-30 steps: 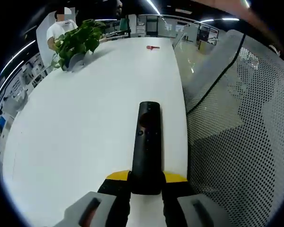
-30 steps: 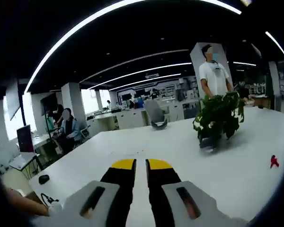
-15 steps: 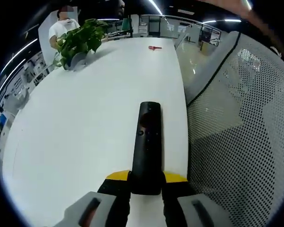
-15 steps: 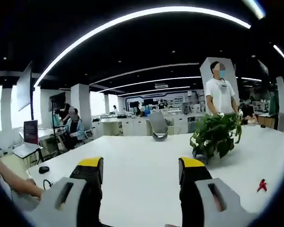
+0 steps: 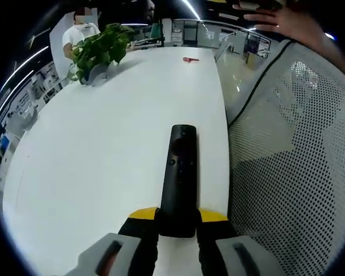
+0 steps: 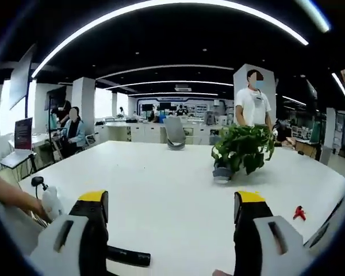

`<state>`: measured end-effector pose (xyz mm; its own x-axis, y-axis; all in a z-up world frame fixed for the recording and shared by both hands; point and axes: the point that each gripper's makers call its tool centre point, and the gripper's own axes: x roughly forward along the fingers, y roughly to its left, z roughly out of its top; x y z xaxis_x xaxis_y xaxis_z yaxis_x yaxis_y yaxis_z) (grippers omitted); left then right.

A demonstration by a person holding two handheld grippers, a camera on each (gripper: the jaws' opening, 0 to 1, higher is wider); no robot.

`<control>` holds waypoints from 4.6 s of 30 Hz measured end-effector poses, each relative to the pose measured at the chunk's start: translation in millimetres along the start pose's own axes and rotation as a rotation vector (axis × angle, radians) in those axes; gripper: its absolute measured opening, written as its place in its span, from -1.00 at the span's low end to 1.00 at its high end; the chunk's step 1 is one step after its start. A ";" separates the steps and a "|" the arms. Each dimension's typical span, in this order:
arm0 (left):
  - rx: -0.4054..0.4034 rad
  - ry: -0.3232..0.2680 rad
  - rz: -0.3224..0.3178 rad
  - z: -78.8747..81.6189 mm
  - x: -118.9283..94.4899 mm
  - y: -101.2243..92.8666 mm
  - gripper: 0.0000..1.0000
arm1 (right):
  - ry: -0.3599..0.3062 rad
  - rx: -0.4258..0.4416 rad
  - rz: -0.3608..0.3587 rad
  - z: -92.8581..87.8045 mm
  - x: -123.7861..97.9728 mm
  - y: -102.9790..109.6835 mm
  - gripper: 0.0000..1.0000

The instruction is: Press the specified remote control buttons in sequence, fully releasing each button before pressing the next.

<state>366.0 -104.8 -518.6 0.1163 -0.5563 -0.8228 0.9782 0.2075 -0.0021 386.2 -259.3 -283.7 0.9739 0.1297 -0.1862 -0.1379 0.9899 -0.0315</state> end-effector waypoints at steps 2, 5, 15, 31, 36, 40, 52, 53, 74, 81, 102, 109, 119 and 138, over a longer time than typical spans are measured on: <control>-0.003 -0.004 0.000 0.0 -0.2 0.1 -0.50 | 0.020 -0.048 -0.013 -3.3 2.4 -4.3 0.86; -0.001 0.000 -0.001 0.3 -0.1 0.1 -0.50 | 0.017 -0.066 -0.015 -2.4 5.9 -10.0 0.82; -0.009 -0.015 0.002 0.3 0.6 1.0 -0.50 | 0.052 -0.163 -0.105 -4.6 11.0 -62.6 0.78; -0.025 -0.046 0.016 0.5 -0.2 1.0 -0.50 | 0.047 0.053 -0.038 -25.8 0.0 -41.6 0.73; -0.024 -0.024 0.018 1.3 0.3 1.0 -0.50 | 0.066 0.041 -0.038 -30.0 1.8 -40.5 0.66; -0.042 -0.022 0.024 0.9 0.1 1.3 -0.51 | 0.073 0.016 -0.036 -31.8 2.3 -40.1 0.65; -0.032 0.029 0.025 0.6 -0.1 3.0 -0.52 | 0.115 0.070 0.021 -41.2 4.1 -32.4 0.77; -0.038 0.030 0.023 0.1 0.1 4.3 -0.52 | 0.111 0.068 0.022 -40.8 3.4 -32.4 0.77; -0.052 0.048 0.105 12.8 -14.4 63.0 -0.53 | 0.128 0.081 -0.017 -46.8 6.2 -42.0 1.00; -0.041 0.040 0.122 20.5 -16.8 81.4 -0.54 | 0.160 0.064 -0.017 -53.3 6.9 -41.4 1.00; 0.137 0.081 0.135 49.4 -7.7 143.5 -0.53 | 0.271 0.012 -0.041 -73.3 7.6 -44.3 0.90; 0.183 0.102 0.140 54.8 -6.8 164.9 -0.53 | 0.302 0.003 -0.032 -78.7 8.1 -42.6 0.87; 0.149 0.106 0.159 52.0 3.7 194.4 -0.53 | 0.316 -0.008 -0.044 -81.4 7.5 -44.5 0.85; 0.263 0.214 0.171 48.4 25.3 230.8 -0.53 | 0.357 -0.019 -0.055 -89.6 7.9 -47.5 0.80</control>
<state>603.0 -109.8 -512.4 0.2704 -0.3446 -0.8990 0.9617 0.0536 0.2688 384.4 -310.3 -371.6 0.8560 0.0450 -0.5150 -0.0935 0.9932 -0.0687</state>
